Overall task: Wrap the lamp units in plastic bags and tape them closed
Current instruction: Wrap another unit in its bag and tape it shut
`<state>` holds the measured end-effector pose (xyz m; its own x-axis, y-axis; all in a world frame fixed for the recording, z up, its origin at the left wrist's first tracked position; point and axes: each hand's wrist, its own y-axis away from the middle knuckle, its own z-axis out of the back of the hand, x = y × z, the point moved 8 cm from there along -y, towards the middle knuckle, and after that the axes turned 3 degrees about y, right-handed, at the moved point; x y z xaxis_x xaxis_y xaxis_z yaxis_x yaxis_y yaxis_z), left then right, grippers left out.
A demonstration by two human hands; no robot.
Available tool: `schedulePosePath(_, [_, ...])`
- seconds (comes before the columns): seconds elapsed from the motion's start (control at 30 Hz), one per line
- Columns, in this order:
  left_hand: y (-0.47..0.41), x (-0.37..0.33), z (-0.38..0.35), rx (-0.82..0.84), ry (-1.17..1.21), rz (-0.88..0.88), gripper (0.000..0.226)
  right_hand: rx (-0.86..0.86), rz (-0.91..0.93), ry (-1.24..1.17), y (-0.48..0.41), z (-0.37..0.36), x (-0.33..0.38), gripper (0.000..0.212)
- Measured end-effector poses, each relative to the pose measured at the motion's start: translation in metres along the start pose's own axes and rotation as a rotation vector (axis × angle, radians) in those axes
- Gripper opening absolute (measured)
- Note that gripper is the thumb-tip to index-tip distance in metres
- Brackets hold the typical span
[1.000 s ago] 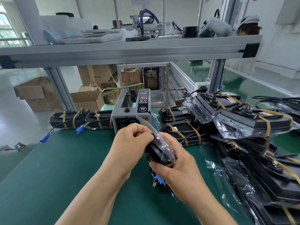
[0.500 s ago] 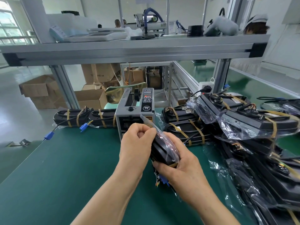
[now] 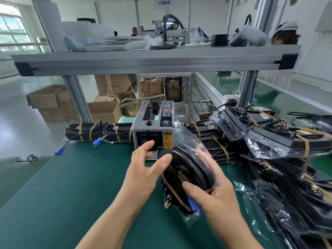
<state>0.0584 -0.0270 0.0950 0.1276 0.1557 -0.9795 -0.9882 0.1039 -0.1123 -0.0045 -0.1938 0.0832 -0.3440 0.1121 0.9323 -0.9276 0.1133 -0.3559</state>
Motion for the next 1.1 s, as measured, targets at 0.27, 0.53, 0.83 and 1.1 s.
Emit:
schedulePosePath(0.27, [-0.009,-0.002,-0.014,0.369,0.107,-0.11,0.069,0.178,-0.072,-0.165,0.009,-0.004,-0.016,0.073])
schedulePosePath(0.53, [-0.013,-0.026,-0.02,0.278,-0.612,-0.43,0.057,0.083,-0.066,0.201,-0.012,0.036,0.0,0.051])
schedulePosePath(0.83, [-0.007,-0.019,-0.046,0.317,-0.711,-0.52,0.064,-0.05,-0.043,0.34,-0.007,0.025,-0.018,0.035])
schedulePosePath(1.1, [-0.027,0.0,0.006,-0.149,-0.255,-0.249,0.02,-0.263,-0.158,0.293,0.006,0.037,-0.028,0.031])
